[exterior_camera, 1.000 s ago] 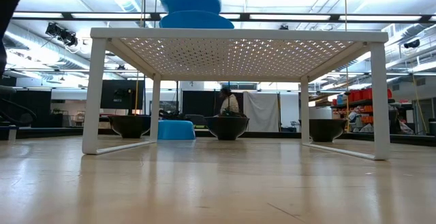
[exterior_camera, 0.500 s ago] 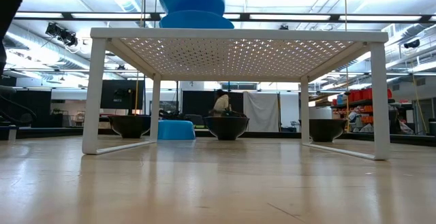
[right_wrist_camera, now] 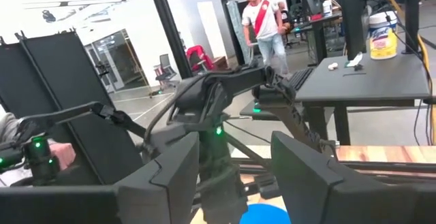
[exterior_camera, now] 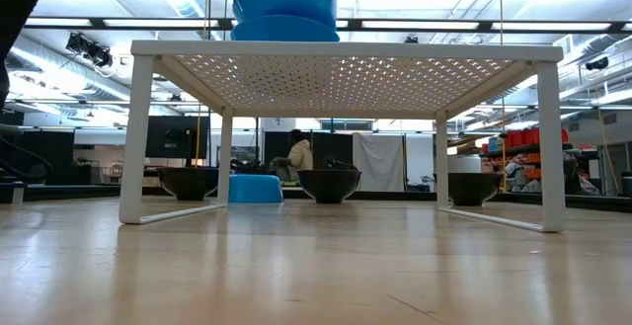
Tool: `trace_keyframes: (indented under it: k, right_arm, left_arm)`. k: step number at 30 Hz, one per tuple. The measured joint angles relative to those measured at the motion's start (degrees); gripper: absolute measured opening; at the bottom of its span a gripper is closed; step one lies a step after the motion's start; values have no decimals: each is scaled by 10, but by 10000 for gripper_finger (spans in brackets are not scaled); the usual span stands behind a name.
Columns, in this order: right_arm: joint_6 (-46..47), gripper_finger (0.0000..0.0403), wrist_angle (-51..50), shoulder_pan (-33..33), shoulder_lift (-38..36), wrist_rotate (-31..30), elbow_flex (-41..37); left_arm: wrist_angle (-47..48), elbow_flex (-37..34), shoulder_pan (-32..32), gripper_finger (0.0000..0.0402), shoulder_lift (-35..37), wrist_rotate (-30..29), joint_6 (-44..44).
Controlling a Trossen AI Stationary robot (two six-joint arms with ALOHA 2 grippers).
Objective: Pick & Place Mini bowls
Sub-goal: Stack the left blue bowl on top of the blue bowl on the shelf
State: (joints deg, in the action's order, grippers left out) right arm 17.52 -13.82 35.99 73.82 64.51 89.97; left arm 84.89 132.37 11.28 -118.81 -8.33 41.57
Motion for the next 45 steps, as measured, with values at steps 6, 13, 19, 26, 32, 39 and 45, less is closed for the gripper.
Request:
trace_keyframes:
  k: [6, 13, 19, 26, 32, 39, 45]
  right_arm:
    - [0, 185, -4, 5, 0, 0, 0]
    - [0, 185, -5, 5, 0, 0, 0]
    - [0, 185, -6, 5, 0, 0, 0]
    - [0, 185, -7, 5, 0, 0, 0]
    - [0, 185, -8, 5, 0, 0, 0]
    - [0, 185, -8, 5, 0, 0, 0]
    - [-3, 185, -8, 5, 0, 0, 0]
  left_arm:
    - [12, 0, 6, 4, -3, -8, 26]
    - [15, 0, 13, 7, -10, -6, 23]
    - [14, 0, 7, 54, -8, 6, 21]
    - [12, 0, 2, 132, -8, 7, 13]
    - [3, 0, -9, 181, -6, 44, 16]
    - [-9, 0, -11, 181, 1, 56, 23]
    - [-33, 0, -4, 168, 16, 56, 28]
